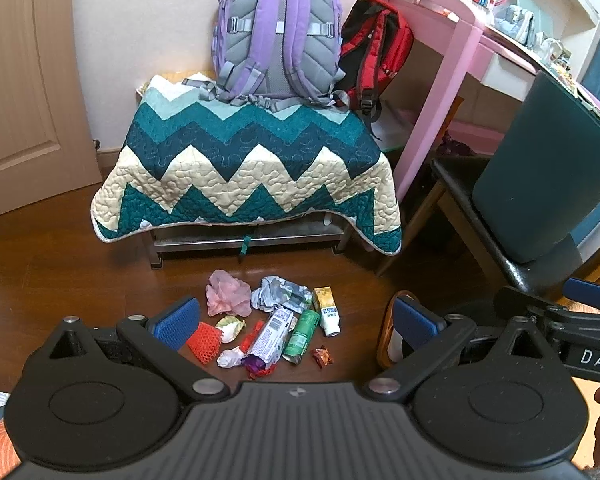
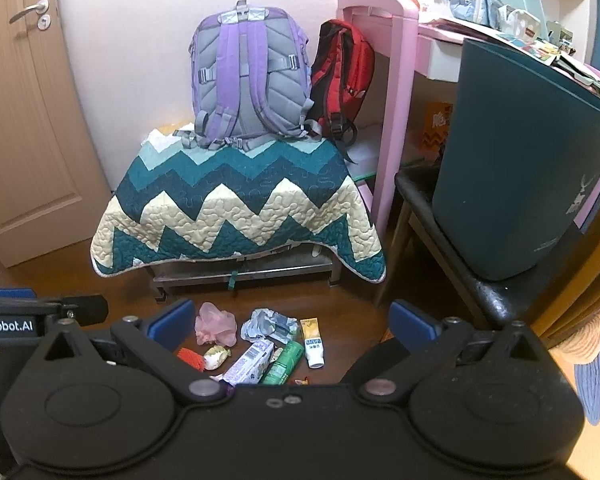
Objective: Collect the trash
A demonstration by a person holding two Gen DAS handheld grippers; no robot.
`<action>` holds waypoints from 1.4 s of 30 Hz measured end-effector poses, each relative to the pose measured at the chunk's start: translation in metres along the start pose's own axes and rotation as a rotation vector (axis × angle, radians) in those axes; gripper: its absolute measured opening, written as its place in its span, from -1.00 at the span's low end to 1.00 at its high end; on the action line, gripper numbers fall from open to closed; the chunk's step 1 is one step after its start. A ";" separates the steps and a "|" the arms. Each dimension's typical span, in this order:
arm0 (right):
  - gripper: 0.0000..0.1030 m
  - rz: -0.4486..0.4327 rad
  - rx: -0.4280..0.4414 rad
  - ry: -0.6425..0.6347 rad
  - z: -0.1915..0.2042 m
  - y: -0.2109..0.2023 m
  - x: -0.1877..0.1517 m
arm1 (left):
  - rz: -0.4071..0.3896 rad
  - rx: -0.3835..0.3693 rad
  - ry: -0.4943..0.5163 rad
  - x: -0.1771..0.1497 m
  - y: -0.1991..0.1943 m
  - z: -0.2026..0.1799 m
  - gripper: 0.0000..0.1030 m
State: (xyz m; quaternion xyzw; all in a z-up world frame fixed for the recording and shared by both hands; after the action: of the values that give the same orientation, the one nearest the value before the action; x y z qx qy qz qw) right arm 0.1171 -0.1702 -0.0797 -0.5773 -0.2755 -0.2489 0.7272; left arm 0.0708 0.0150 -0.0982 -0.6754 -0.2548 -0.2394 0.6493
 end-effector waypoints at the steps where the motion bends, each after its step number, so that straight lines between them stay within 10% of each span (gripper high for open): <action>1: 1.00 0.005 -0.001 -0.002 0.001 0.003 0.000 | 0.008 0.000 -0.004 0.002 0.003 0.002 1.00; 26: 1.00 0.089 0.026 -0.114 0.026 0.131 0.041 | 0.035 0.012 -0.077 0.056 0.108 0.067 1.00; 42: 1.00 0.319 0.088 -0.102 0.043 0.362 0.037 | 0.160 0.036 -0.178 0.049 0.294 0.144 1.00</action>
State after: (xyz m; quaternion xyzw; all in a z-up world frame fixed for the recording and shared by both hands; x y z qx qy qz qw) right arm 0.3858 -0.0543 -0.3008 -0.5931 -0.2277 -0.0884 0.7672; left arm 0.2994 0.1522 -0.2943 -0.7004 -0.2609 -0.1215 0.6532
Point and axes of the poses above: each gripper's, at about its wrist camera, not at the fingertips, and y roughly the way its jaws point, z to its left, x to its top, the point moved 10 cm from there along y, roughly the way its jaws point, and after that the axes turned 10 degrees about y, right-handed, at the moved point
